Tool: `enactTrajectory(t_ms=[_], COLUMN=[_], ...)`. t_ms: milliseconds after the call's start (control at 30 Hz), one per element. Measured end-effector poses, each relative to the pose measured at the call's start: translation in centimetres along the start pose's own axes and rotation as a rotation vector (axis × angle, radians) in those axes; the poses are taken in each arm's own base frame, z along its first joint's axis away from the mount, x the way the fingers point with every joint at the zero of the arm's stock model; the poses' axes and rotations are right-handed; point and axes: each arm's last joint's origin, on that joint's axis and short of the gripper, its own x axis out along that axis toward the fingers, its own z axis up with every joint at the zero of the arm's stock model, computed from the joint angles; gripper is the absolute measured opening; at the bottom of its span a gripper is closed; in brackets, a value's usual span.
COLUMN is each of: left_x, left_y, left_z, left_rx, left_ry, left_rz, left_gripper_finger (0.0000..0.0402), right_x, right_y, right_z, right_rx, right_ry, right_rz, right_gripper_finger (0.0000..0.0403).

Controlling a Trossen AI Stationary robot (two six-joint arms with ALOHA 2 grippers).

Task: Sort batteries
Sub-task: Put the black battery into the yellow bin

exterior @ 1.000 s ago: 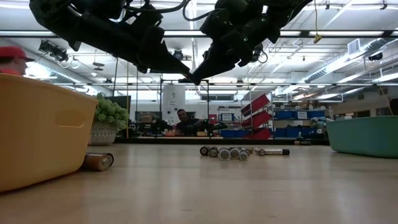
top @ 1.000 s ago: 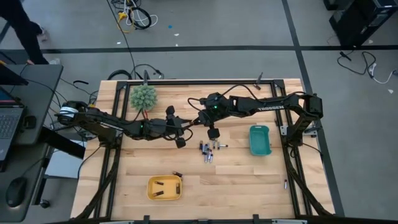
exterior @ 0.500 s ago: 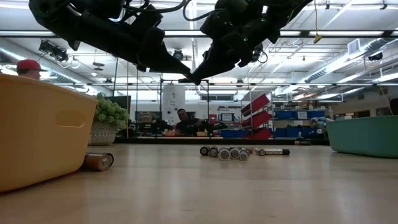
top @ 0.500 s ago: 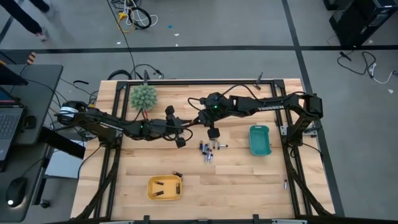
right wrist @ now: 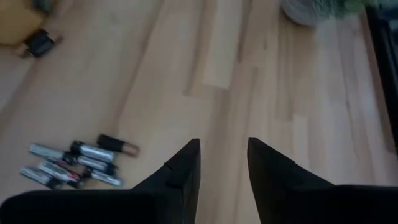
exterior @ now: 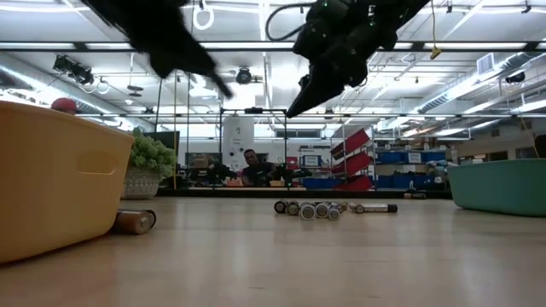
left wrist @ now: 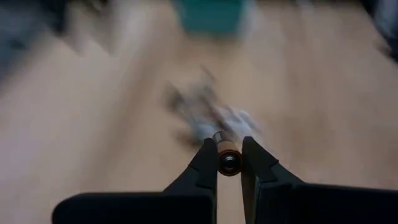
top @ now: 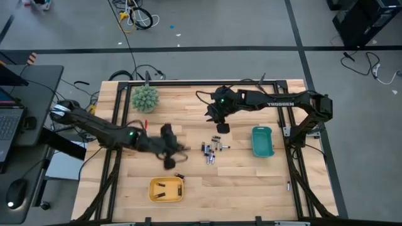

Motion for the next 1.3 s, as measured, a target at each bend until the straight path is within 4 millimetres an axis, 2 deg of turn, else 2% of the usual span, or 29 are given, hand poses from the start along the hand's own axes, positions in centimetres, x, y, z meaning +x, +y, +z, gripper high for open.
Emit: enactTrajectory(t_ms=[133,233,333,433,733,867,967,1167,1300], left_x=[-3.0,-4.5,-5.4,-5.3,-3.0,-2.4,-2.2,-2.2,-2.0], left_y=[-3.4,-5.6,-7.6,-8.6,-9.9,-10.2,-10.4,-10.6,-10.3], left_z=[0.9,0.4,-0.1,-1.0,-2.8,-3.2,-3.1,-2.9,-2.9], left_rx=[-0.080,-0.096,-0.060,-0.051,-0.218,-0.241,-0.251,-0.263,-0.225], left_ry=[0.250,0.401,0.434,0.466,0.552,0.567,0.555,0.537,0.533], left_rz=[-0.124,-0.196,-0.299,-0.291,-0.160,-0.135,-0.149,-0.169,-0.153], left_gripper_finger=[0.0017,0.0017,0.0017,0.0017,0.0058,0.0079,0.0087,0.0090,0.0091], right_x=[-0.3,-0.4,-0.5,-0.5,-0.5,-0.5,-0.5,-0.6,-0.8], right_y=[-1.2,-1.6,-1.8,-1.9,-2.0,-2.1,-2.3,-2.6,-3.2], right_z=[-0.4,-0.6,-0.5,-0.3,-0.1,-0.2,-0.4,-1.1,-1.8], right_rx=[0.020,0.029,0.027,0.020,0.014,0.040,0.065,0.089,0.128], right_ry=[-0.002,-0.013,-0.051,-0.075,-0.091,-0.073,-0.029,0.028,0.096], right_rz=[-0.020,-0.015,0.014,0.022,0.015,-0.028,-0.102,-0.109,-0.191], right_gripper_finger=[0.0117,0.0118,0.0118,0.0117,0.0118,0.0117,0.0117,0.0117,0.0117])
